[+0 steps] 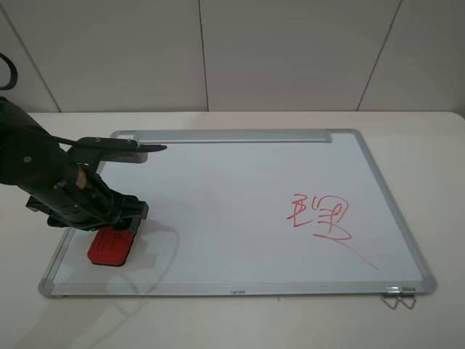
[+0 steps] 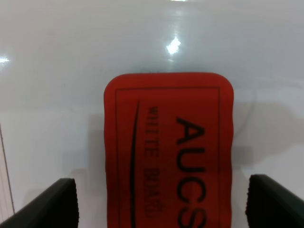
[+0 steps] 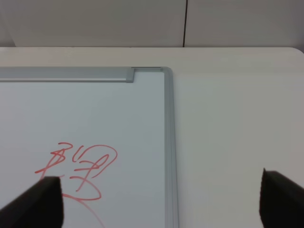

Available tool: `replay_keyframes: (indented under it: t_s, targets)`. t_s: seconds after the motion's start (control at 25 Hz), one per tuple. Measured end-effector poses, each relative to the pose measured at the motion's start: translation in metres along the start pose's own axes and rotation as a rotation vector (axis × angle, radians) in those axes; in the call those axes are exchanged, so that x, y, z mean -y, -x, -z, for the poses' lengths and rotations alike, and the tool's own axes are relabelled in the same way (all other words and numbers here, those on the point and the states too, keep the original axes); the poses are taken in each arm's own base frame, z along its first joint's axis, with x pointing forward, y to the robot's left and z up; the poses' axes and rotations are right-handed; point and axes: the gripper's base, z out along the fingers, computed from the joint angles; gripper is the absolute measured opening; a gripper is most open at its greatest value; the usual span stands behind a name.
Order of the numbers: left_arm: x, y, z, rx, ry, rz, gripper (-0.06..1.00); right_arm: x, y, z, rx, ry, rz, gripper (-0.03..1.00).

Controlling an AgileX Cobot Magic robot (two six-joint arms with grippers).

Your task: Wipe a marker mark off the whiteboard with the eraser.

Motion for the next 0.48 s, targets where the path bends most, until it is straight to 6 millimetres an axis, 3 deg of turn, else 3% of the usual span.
replay_keyframes:
  t_s: [0.24, 0.48]
  targets:
    - [0.000, 0.003, 0.008, 0.016, 0.003, -0.008, 0.71, 0.000, 0.000, 0.000, 0.000, 0.000, 0.000, 0.71]
    - [-0.001, 0.023, 0.053, 0.110, 0.031, -0.046, 0.75, 0.000, 0.000, 0.000, 0.000, 0.000, 0.000, 0.71]
